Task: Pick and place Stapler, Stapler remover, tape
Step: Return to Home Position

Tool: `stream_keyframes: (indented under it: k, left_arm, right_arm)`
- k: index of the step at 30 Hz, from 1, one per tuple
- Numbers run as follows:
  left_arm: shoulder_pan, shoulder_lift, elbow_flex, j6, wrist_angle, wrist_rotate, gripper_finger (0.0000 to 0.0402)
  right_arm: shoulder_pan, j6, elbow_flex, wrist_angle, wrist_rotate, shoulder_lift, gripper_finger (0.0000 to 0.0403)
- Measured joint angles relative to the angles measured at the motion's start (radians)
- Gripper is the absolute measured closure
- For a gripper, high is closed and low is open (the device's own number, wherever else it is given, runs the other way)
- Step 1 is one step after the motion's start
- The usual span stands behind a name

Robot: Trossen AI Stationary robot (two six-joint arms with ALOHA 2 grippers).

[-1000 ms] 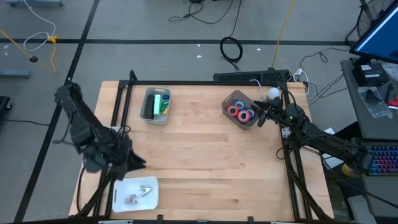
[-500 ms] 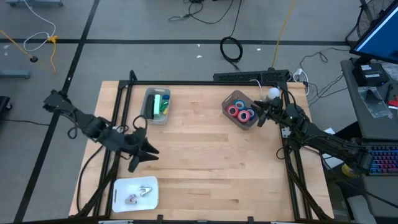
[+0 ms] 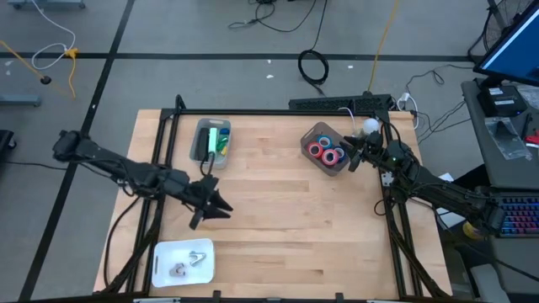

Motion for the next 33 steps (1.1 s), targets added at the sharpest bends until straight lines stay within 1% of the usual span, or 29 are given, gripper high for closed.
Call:
stream_keyframes:
  k: [4, 10, 17, 22, 27, 29, 33]
  left_arm:
    - [0.092, -0.003, -0.045, 0.053, 0.094, 0.092, 0.0266]
    - [0.267, -0.007, -0.047, 0.150, 0.116, 0.225, 0.0266]
    - [0.475, -0.012, -0.047, 0.222, 0.222, 0.410, 0.0266]
    - [0.591, -0.033, -0.048, 0.228, 0.226, 0.474, 0.0266]
    - [0.690, -0.105, -0.048, 0.261, 0.223, 0.483, 0.0266]
    - [0.733, -0.142, -0.048, 0.265, 0.202, 0.485, 0.0266]
    - [0.792, -0.216, -0.048, 0.261, 0.127, 0.540, 0.0266]
  right_arm:
    - [0.000, 0.000, 0.000, 0.000, 0.000, 0.000, 0.0261]
    - [0.000, 0.000, 0.000, 0.000, 0.000, 0.000, 0.0261]
    - [0.000, -0.002, 0.000, -0.001, 0.000, 0.000, 0.0261]
    - [0.000, -0.003, 0.000, -0.004, -0.003, 0.000, 0.0261]
    - [0.000, -0.003, 0.000, -0.007, -0.003, 0.000, 0.0261]
    - [0.000, -0.003, 0.000, -0.007, -0.003, 0.000, 0.0261]
    - [0.000, -0.004, 0.000, -0.007, -0.003, 0.000, 0.0261]
